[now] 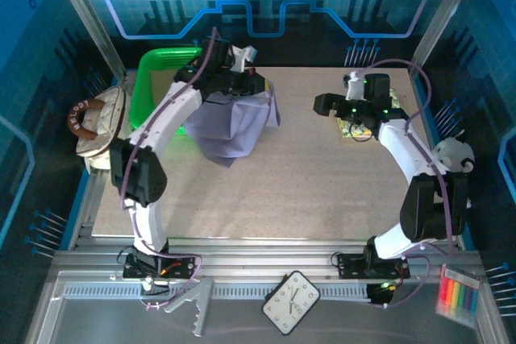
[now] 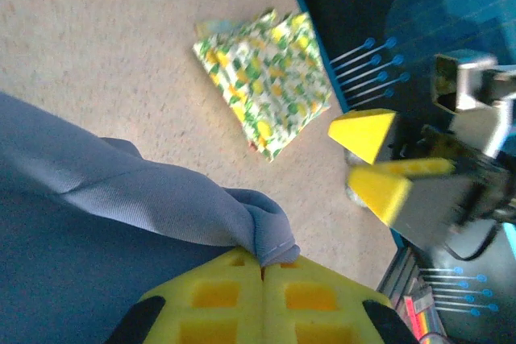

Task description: Fold and stack the skirts

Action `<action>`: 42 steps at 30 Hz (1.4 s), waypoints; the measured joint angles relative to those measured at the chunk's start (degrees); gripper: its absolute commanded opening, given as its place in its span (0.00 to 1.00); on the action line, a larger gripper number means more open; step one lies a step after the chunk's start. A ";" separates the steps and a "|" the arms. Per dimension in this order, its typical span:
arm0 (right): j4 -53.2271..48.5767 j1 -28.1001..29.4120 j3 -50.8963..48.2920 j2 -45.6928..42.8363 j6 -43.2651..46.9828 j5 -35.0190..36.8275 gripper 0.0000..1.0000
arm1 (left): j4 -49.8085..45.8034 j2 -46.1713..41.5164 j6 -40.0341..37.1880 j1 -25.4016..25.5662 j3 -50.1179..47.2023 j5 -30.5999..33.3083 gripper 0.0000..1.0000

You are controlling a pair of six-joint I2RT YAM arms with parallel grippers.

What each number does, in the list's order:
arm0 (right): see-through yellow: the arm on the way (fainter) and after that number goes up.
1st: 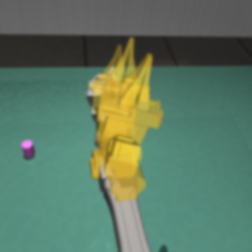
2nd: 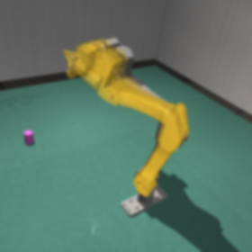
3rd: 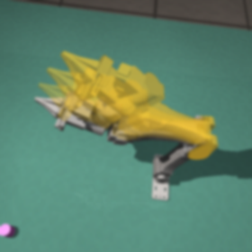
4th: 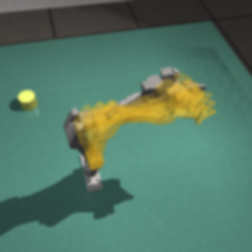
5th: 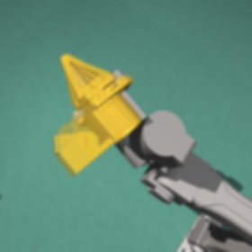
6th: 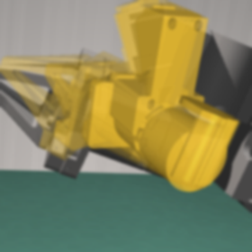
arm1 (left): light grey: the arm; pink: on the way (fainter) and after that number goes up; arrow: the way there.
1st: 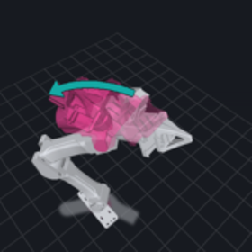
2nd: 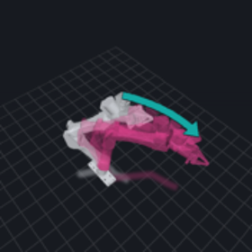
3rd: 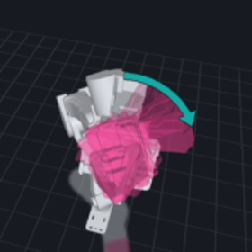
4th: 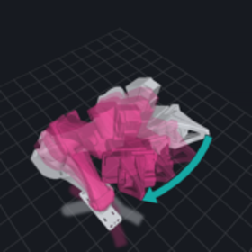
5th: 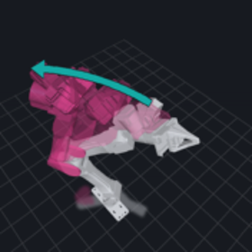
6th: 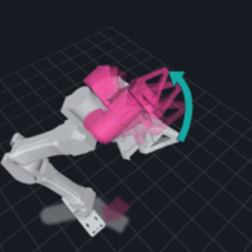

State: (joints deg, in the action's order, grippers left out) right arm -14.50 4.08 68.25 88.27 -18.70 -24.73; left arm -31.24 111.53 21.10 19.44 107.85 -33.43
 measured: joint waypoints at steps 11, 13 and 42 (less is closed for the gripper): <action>2.95 1.77 -8.00 1.40 0.22 -6.19 1.00 | -5.18 14.80 0.92 7.04 13.99 -4.07 0.01; 2.84 1.77 -8.92 0.81 0.09 -5.40 1.00 | -6.67 17.86 0.68 8.04 18.51 -5.05 0.02; -8.79 6.80 0.15 10.93 -6.14 23.12 1.00 | 3.13 -10.12 20.06 -3.13 -28.02 17.79 0.99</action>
State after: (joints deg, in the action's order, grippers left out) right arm -23.29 10.87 68.40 99.20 -24.84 -1.61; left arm -28.12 101.41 41.17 16.32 79.83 -15.64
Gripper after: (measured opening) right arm 0.997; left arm 0.990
